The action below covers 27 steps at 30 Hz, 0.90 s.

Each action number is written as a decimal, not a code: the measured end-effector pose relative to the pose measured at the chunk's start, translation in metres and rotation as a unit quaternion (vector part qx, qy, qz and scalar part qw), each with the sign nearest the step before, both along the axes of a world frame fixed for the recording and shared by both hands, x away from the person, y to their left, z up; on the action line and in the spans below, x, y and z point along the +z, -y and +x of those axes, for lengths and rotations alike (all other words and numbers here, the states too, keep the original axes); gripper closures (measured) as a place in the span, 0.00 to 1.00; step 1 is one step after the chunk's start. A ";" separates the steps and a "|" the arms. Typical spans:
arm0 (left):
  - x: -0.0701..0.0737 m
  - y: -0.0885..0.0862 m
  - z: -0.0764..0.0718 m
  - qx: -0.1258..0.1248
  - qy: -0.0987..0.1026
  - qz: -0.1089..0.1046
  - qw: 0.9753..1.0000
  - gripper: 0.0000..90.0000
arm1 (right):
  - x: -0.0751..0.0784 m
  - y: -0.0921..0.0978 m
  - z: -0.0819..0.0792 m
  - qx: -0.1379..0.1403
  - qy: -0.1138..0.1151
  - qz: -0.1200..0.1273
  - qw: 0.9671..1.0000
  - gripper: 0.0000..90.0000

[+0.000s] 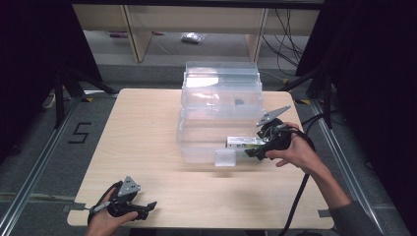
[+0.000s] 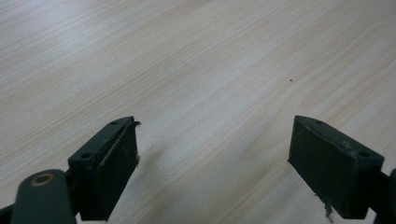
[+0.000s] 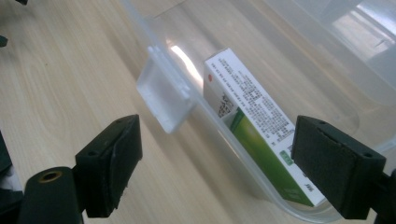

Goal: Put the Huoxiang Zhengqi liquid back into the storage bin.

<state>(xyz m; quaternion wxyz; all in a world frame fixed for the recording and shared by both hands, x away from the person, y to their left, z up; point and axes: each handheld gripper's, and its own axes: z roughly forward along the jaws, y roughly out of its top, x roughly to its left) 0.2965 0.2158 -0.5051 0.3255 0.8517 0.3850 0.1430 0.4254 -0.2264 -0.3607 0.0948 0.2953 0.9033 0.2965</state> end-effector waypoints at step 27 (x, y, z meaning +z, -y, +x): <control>0.000 0.000 0.000 -0.001 -0.001 0.001 1.000 0.17 | -0.025 0.004 -0.026 -0.001 0.009 0.040 0.999 0.18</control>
